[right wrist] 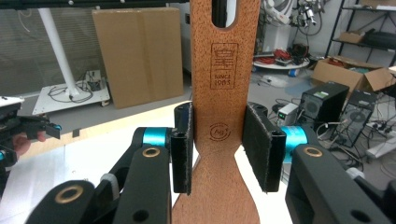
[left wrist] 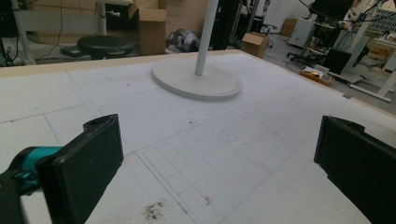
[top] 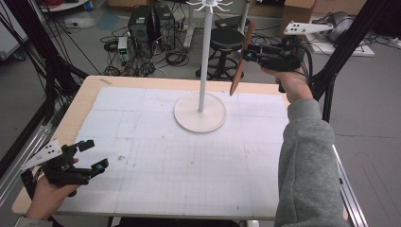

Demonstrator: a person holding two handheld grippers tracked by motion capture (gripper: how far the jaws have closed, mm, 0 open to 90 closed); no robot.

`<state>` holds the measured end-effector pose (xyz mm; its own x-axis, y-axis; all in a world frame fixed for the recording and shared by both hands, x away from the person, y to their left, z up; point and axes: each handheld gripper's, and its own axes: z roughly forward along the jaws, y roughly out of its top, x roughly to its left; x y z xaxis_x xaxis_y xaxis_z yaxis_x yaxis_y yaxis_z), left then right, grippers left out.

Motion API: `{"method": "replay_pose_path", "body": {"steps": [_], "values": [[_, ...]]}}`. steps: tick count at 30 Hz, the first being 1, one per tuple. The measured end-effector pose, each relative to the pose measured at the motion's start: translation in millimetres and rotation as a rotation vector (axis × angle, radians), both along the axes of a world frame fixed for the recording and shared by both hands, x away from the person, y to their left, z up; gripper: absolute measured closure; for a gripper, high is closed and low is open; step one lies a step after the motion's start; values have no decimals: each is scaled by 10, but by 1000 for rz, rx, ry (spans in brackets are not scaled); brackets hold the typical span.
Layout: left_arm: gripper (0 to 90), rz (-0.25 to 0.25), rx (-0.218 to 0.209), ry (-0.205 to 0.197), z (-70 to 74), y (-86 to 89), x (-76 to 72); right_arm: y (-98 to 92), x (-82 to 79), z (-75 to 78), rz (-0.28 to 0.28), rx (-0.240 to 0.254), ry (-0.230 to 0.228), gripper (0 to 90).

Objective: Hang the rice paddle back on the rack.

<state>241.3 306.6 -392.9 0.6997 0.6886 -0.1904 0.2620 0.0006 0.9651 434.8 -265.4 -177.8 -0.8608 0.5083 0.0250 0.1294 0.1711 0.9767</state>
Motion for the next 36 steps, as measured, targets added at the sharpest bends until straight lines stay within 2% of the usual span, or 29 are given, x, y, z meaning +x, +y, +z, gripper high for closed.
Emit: {"method": "replay_pose_path", "body": {"steps": [4, 8, 15, 19, 25, 31, 36], "values": [[18, 10, -1, 2, 3, 23, -8, 37, 39, 53, 28, 6, -2, 649], [18, 14, -1, 3, -3, 41, -11, 91, 70, 93, 27, -2, 0, 649], [18, 20, -8, 5, -6, 58, -19, 180, 159, 116, 6, -8, 7, 649], [18, 24, -12, 2, -1, 79, -23, 198, 213, 125, -9, 11, 4, 649], [18, 24, -17, 2, 3, 83, -34, 293, 246, 183, -25, 0, 5, 649], [18, 24, -24, -2, 14, 92, -40, 318, 290, 173, -55, 0, 22, 649], [18, 24, -24, 0, 7, 95, -39, 380, 326, 175, -53, 1, 33, 649]]}}
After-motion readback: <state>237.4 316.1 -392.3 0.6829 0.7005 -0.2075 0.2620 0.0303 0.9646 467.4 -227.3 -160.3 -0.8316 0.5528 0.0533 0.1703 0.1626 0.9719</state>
